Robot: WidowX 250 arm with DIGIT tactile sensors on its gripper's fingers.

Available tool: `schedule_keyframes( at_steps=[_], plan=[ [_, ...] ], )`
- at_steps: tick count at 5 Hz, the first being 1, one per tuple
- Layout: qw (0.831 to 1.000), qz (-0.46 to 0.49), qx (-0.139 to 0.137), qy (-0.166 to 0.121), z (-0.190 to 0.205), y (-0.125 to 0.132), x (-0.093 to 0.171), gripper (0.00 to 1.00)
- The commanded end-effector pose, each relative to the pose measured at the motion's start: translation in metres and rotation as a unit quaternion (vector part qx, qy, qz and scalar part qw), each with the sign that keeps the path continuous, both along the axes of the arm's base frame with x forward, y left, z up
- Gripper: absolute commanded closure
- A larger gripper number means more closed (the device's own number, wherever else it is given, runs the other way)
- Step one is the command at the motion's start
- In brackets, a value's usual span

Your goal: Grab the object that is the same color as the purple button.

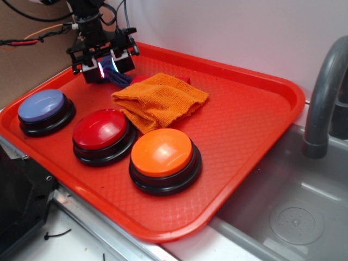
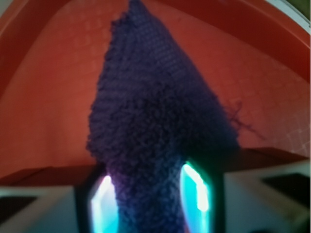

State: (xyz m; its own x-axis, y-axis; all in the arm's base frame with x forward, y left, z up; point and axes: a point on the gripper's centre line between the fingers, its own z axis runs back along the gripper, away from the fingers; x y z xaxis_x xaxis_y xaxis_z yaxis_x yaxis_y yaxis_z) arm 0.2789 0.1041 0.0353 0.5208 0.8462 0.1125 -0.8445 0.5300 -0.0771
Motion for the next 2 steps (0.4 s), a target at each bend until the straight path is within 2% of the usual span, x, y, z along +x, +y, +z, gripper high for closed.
schedule_keyframes(
  at_steps=[1,2],
  plan=[
    [0.991,-0.12,-0.01,-0.059,0.092,-0.019,0.008,1.0],
    [0.98,-0.182,-0.016,-0.075,0.138,-0.039,0.002,1.0]
  ],
)
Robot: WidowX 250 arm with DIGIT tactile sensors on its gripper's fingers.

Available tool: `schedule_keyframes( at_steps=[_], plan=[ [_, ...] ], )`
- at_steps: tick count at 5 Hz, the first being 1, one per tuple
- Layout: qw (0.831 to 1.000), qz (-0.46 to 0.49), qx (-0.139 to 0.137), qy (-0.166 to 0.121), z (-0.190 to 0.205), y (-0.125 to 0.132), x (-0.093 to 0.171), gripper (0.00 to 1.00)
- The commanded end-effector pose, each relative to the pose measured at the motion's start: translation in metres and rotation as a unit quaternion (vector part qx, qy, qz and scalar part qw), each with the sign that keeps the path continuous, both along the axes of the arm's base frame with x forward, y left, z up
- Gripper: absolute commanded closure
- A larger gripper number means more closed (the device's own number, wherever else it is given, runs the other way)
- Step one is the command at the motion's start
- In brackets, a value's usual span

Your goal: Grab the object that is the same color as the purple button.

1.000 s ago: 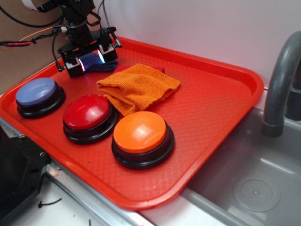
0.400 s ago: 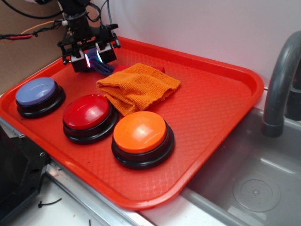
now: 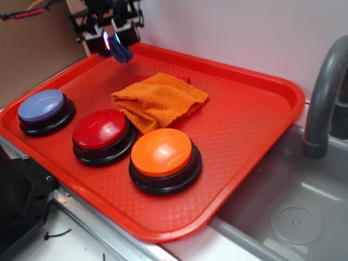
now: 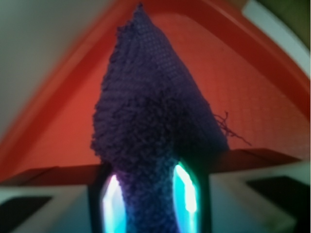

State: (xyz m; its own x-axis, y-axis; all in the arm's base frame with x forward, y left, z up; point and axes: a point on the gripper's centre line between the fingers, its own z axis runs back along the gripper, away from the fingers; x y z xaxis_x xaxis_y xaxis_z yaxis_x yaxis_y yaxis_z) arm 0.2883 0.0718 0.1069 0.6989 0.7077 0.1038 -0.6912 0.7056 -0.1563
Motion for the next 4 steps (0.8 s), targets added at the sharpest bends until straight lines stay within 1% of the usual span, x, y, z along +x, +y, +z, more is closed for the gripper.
schedule_keyframes(
  at_steps=[1,2,3,4],
  plan=[
    [0.992,-0.11,-0.008,-0.059,0.102,-0.02,-0.016,1.0],
    [0.983,-0.177,-0.017,-0.037,0.126,-0.034,-0.023,1.0],
    [0.985,-0.171,-0.006,-0.024,0.125,-0.042,-0.027,1.0],
    [0.986,-0.165,-0.003,-0.015,0.121,-0.035,-0.025,1.0]
  ],
)
